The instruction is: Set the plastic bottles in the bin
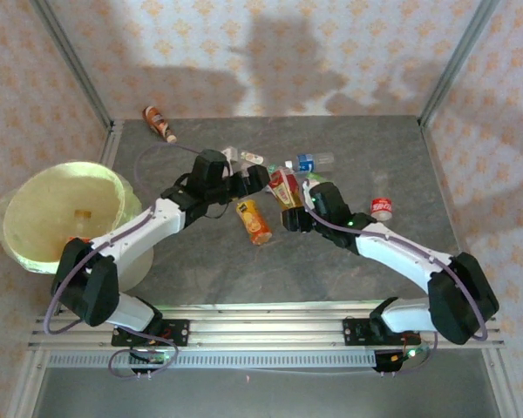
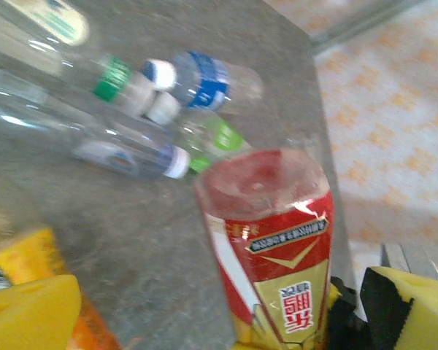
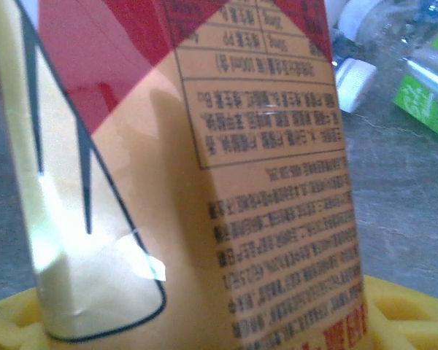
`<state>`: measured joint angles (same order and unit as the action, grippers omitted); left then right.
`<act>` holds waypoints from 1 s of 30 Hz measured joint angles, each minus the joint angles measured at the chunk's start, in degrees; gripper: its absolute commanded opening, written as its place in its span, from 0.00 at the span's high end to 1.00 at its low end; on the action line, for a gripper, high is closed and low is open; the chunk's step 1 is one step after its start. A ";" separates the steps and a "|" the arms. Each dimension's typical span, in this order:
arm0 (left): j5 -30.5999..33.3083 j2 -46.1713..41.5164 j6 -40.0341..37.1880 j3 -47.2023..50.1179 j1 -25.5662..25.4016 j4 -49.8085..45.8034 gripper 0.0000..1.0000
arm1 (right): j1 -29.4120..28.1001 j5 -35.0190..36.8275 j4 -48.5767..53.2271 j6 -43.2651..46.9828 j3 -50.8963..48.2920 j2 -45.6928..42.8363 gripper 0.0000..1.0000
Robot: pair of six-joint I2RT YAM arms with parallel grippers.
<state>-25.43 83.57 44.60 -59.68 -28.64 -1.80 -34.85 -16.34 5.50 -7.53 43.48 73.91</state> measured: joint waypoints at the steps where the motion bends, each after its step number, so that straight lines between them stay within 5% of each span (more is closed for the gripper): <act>1: -1.11 0.26 0.33 0.24 -0.52 1.51 0.00 | 0.00 -0.83 -0.61 -0.63 -0.04 -0.39 0.40; 17: -10.91 0.44 -0.04 3.28 -2.29 17.40 0.00 | 0.00 -14.67 -11.10 -12.04 -1.22 -5.84 0.38; 21: -14.69 1.11 0.35 3.26 -2.91 21.40 0.06 | 0.00 -18.69 -13.88 -13.33 -1.31 -5.84 0.37; 26: -15.87 1.25 0.39 3.26 -2.58 22.99 0.30 | 0.02 -20.52 -15.80 -13.97 -1.49 -5.90 0.36; 30: -16.04 1.01 -0.57 3.26 -2.38 22.51 0.33 | 0.02 -21.20 -16.24 -14.78 -1.51 -5.95 0.29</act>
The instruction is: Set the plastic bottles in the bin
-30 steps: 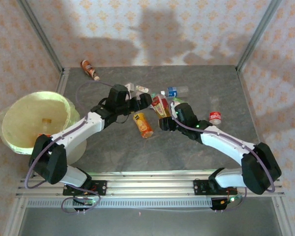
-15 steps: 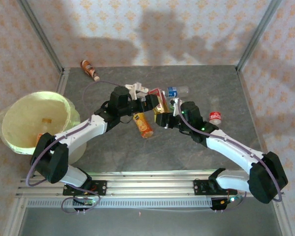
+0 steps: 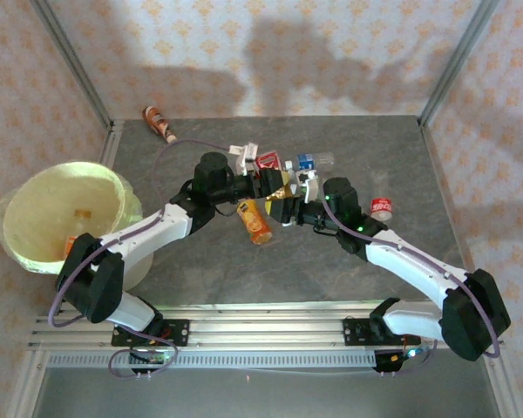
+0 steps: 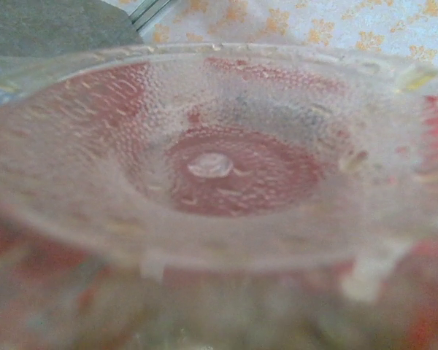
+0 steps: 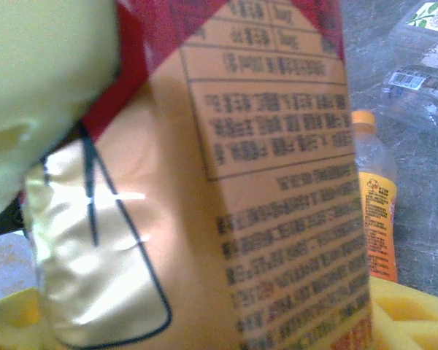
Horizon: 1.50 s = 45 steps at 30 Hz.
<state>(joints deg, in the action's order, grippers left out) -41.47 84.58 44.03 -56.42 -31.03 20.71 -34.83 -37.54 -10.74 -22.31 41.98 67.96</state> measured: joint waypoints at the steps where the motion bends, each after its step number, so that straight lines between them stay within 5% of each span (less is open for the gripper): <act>1: 0.07 -0.20 -0.35 0.00 0.00 -0.35 0.36 | -0.02 -0.24 -0.11 -0.17 0.00 0.00 0.25; 7: 5.44 -3.04 -1.01 -0.15 -0.20 -5.73 0.45 | -0.13 0.04 -0.07 0.39 0.02 -0.02 0.01; 14: 17.16 -5.75 -0.22 -0.76 1.46 -13.97 0.50 | -0.13 6.93 1.95 3.17 0.02 -2.36 0.01; 19: 29.55 -8.61 -1.95 -8.04 1.51 -28.94 0.51 | 0.02 15.41 3.78 3.74 0.24 -2.67 0.01; 28: 50.45 -19.23 -4.28 -16.24 3.30 -50.18 0.53 | 0.15 19.71 4.26 2.91 0.79 0.04 0.00; 41: 60.43 -28.72 -5.16 -23.08 5.27 -67.56 0.52 | 0.15 23.06 4.31 -0.04 0.81 1.77 0.01; 45: 68.96 -29.49 -5.20 -29.88 5.38 -72.39 0.51 | 0.15 23.63 4.39 -0.48 1.07 2.60 0.01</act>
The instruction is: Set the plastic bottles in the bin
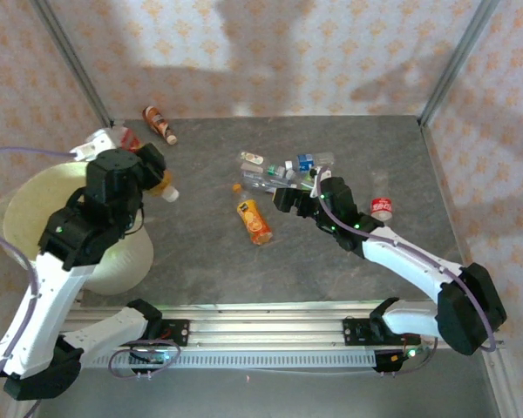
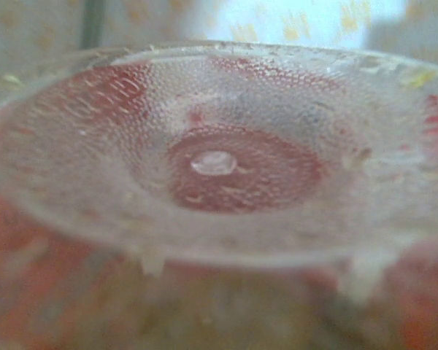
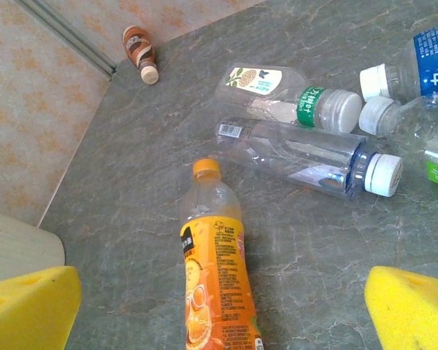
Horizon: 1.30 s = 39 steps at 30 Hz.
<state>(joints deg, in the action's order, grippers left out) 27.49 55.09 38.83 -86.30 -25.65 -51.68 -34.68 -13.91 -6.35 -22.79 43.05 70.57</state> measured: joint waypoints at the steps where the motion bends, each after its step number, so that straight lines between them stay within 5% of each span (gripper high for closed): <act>1: 2.64 -0.66 -0.24 -0.44 0.24 -0.50 0.51 | 0.00 0.39 0.11 -0.17 0.15 0.26 0.01; 9: 20.94 -7.74 -2.93 2.03 4.92 -1.51 0.52 | 0.00 2.45 1.16 -1.25 1.22 1.60 0.01; 19: 23.32 -8.87 -2.89 2.62 14.93 -3.87 0.51 | 0.00 2.47 2.12 -1.18 1.22 1.68 0.00; 24: 15.02 -7.28 -2.62 4.63 26.58 -3.76 0.51 | 0.00 1.90 2.32 -0.94 1.22 1.97 0.00; 31: -6.69 -1.99 -1.86 7.56 45.44 -2.86 0.48 | 0.00 1.68 3.45 0.76 1.22 1.86 0.00; 39: -23.93 0.79 -1.64 11.63 52.59 -2.47 0.45 | 0.00 1.57 3.80 1.88 1.20 1.46 0.00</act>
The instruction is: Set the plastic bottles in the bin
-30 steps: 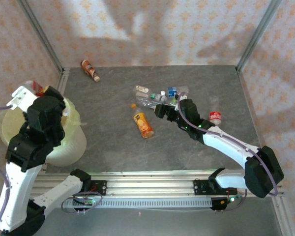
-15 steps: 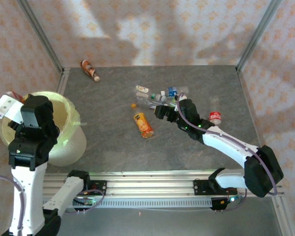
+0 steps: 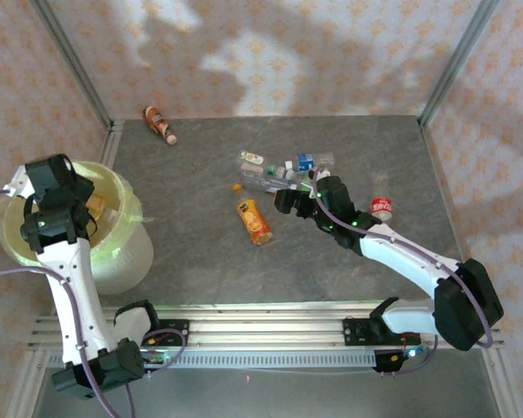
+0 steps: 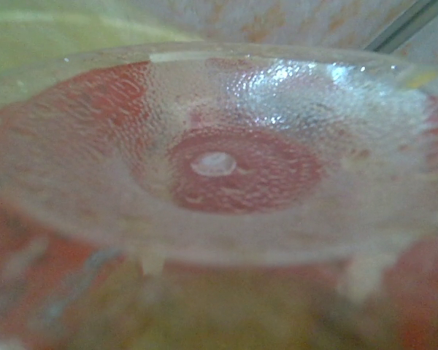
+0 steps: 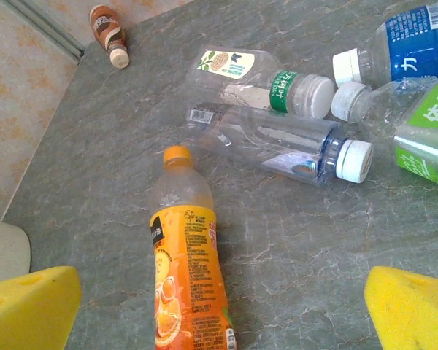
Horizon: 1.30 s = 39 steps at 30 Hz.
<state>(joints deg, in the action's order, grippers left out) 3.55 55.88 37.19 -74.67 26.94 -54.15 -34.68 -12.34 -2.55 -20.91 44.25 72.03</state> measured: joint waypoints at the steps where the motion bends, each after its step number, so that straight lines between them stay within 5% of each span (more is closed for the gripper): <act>1: -1.64 0.04 0.07 0.68 0.87 0.15 0.44 | 0.00 -0.09 0.00 0.13 0.00 0.00 0.00; 8: -8.96 2.40 0.26 1.79 3.58 1.27 0.28 | 0.00 -0.11 0.04 0.15 0.00 0.00 0.00; 21: -12.79 4.17 -0.42 0.11 3.58 1.64 0.06 | 0.00 -0.74 0.20 0.11 0.00 0.57 0.00; 28: -13.97 3.63 -1.07 -2.67 3.58 0.76 0.02 | 0.00 -1.20 0.26 0.13 0.00 1.60 0.00; 33: -21.00 0.74 -0.55 -3.04 3.52 2.32 0.00 | 0.00 -1.18 0.26 0.13 0.00 1.77 0.00; 39: -28.11 -5.07 1.97 -1.75 -6.32 9.38 0.00 | 0.00 -1.16 0.02 0.11 0.00 2.14 0.00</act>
<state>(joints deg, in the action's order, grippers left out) -24.56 50.81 39.16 -76.42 20.62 -44.77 -34.68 -13.50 -2.52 -20.80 44.25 74.17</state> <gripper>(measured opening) 0.993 0.998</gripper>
